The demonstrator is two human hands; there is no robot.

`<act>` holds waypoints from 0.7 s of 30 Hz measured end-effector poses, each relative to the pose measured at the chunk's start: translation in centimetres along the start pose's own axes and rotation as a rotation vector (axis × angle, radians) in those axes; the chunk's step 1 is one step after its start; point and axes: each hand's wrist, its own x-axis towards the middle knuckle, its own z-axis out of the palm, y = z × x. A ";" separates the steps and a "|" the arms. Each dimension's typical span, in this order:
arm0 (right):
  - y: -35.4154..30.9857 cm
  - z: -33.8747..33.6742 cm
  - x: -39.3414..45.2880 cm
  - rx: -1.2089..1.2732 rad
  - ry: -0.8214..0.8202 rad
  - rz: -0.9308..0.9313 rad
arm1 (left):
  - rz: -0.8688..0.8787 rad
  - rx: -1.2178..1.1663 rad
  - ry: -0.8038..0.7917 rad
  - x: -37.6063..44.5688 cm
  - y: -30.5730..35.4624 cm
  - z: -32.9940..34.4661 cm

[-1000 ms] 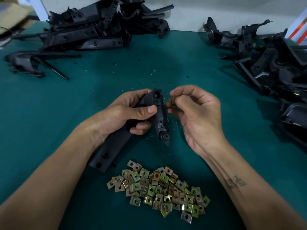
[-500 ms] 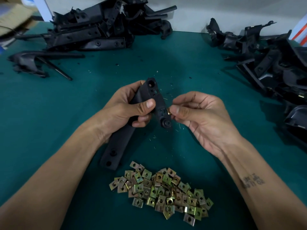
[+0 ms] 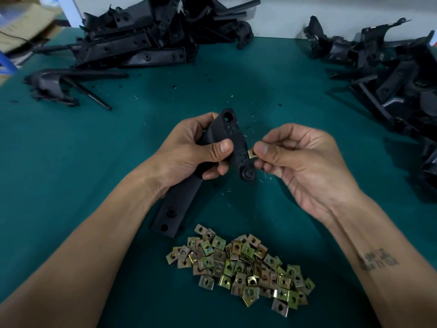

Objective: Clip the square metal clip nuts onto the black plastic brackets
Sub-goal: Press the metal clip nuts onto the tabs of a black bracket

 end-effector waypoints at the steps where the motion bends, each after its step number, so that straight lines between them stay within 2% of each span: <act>1: -0.1 0.0 -0.1 -0.005 -0.003 0.003 | 0.003 0.006 -0.002 0.0 0.0 0.0; 6: -0.2 0.2 -0.2 -0.011 0.004 0.019 | -0.006 -0.013 -0.021 0.0 -0.2 -0.1; 11: -0.1 0.5 -0.3 -0.194 0.010 -0.132 | -0.018 -0.018 -0.037 0.0 -0.3 -0.4; 16: -0.3 0.1 -0.1 -0.354 0.000 -0.186 | -0.034 0.011 -0.057 0.0 -0.2 0.1; 21: -0.1 0.5 -0.3 -0.262 -0.001 -0.133 | -0.025 0.010 -0.089 -0.1 -0.2 -0.2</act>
